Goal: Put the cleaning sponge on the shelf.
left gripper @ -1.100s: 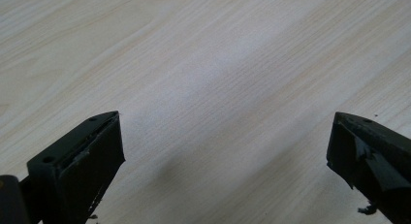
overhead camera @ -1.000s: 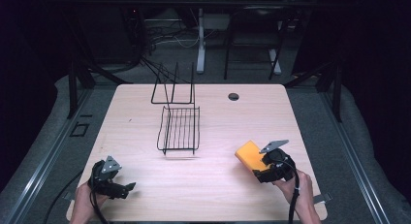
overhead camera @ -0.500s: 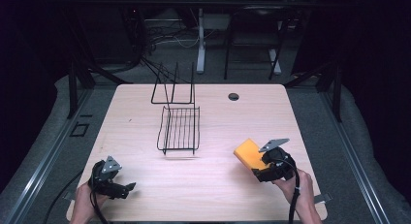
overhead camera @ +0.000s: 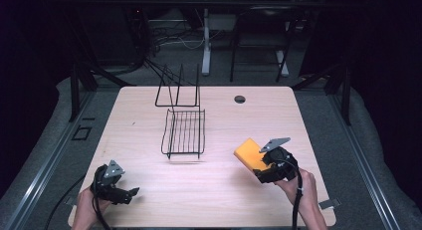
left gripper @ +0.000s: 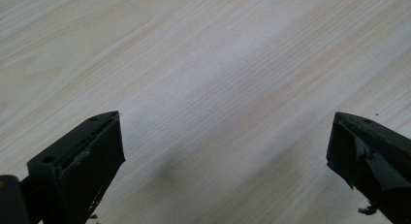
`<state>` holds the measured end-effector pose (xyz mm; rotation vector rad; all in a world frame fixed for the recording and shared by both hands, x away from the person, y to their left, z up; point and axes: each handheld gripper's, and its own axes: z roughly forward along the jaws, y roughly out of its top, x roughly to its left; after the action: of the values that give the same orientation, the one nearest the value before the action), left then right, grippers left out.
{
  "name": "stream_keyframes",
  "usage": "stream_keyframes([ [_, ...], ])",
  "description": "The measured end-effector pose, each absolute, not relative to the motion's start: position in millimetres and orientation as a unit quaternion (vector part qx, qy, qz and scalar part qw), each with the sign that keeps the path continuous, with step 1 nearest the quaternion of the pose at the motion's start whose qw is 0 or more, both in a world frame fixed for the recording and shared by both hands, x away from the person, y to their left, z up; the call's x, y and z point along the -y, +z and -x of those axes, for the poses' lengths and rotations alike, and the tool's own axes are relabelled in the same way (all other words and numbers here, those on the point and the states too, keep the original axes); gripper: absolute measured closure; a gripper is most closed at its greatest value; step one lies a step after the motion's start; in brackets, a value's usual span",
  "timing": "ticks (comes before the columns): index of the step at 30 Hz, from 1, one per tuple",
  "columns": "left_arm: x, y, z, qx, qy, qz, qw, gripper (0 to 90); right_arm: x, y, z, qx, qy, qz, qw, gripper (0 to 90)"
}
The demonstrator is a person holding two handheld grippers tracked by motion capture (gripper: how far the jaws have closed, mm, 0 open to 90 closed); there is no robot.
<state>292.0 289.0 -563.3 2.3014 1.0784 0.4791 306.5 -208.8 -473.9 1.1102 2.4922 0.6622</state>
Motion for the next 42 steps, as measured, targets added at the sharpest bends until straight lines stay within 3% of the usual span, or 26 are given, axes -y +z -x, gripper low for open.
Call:
stream_keyframes([
  [42, -289, -563, -291, -0.4, 0.18, -0.856, 0.272, 0.0, 169, -460, -327, -0.879, 0.259, -0.366, 0.162, 30.6],
])
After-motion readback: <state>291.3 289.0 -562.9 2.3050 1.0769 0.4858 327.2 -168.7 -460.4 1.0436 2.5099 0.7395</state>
